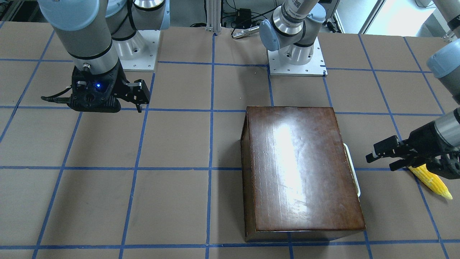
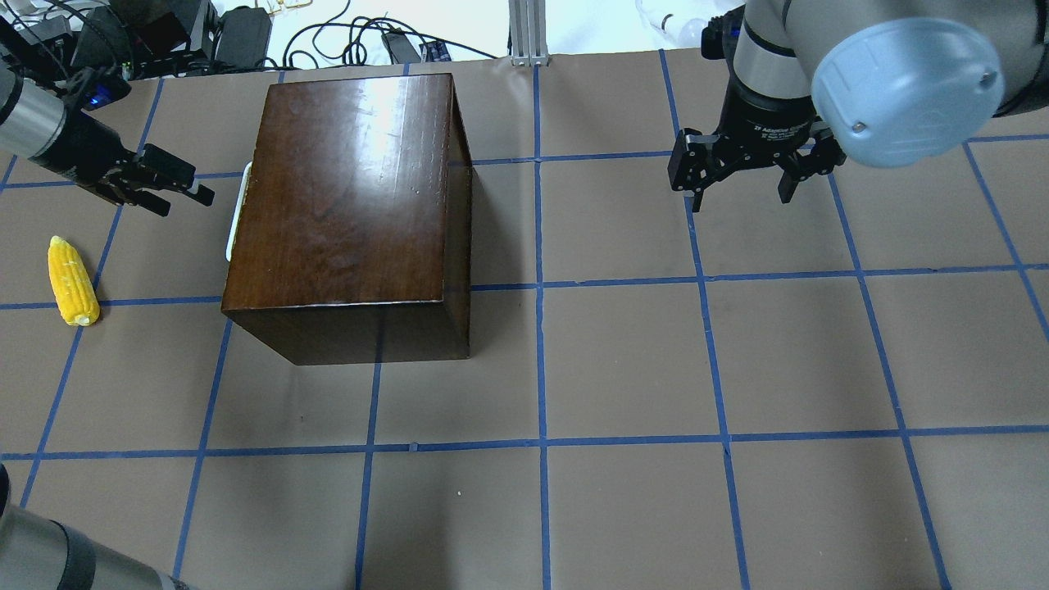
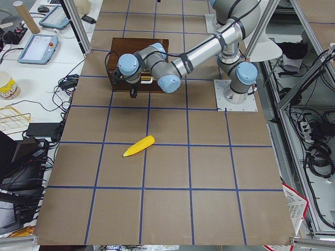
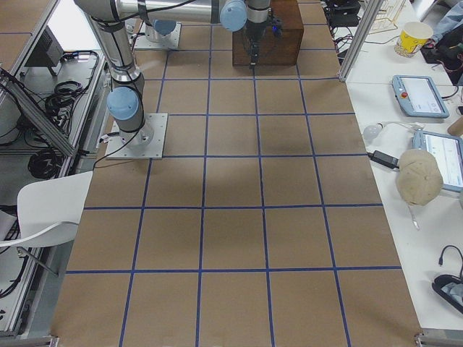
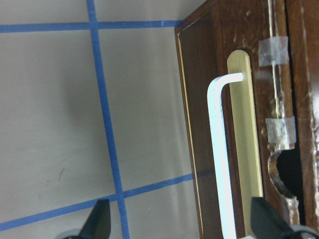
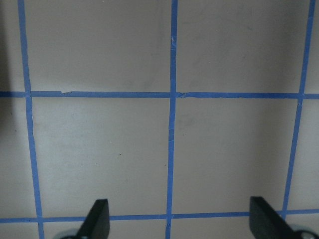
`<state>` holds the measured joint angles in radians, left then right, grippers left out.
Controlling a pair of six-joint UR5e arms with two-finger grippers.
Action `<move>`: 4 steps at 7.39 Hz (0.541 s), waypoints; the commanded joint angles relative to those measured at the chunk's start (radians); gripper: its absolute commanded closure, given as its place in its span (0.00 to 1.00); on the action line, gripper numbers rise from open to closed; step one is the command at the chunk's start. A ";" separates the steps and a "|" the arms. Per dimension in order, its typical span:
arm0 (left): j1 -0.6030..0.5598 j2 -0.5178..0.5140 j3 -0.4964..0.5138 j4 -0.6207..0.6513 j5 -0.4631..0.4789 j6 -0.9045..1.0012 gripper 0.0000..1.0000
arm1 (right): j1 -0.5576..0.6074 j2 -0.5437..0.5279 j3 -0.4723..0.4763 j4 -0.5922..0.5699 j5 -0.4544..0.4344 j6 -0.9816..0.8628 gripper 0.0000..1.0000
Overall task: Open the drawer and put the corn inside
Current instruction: 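Lower the left gripper onto the white drawer handle and close it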
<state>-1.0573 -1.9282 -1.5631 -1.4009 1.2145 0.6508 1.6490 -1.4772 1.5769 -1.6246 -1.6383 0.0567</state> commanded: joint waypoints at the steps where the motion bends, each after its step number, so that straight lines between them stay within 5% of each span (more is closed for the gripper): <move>1: -0.001 -0.032 -0.009 0.005 -0.009 0.019 0.00 | 0.000 0.000 0.000 -0.001 0.000 0.000 0.00; 4: -0.007 -0.057 -0.011 0.003 -0.098 0.004 0.00 | 0.000 0.000 0.000 0.000 0.000 0.000 0.00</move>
<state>-1.0619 -1.9772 -1.5727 -1.3963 1.1501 0.6639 1.6490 -1.4772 1.5769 -1.6256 -1.6383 0.0568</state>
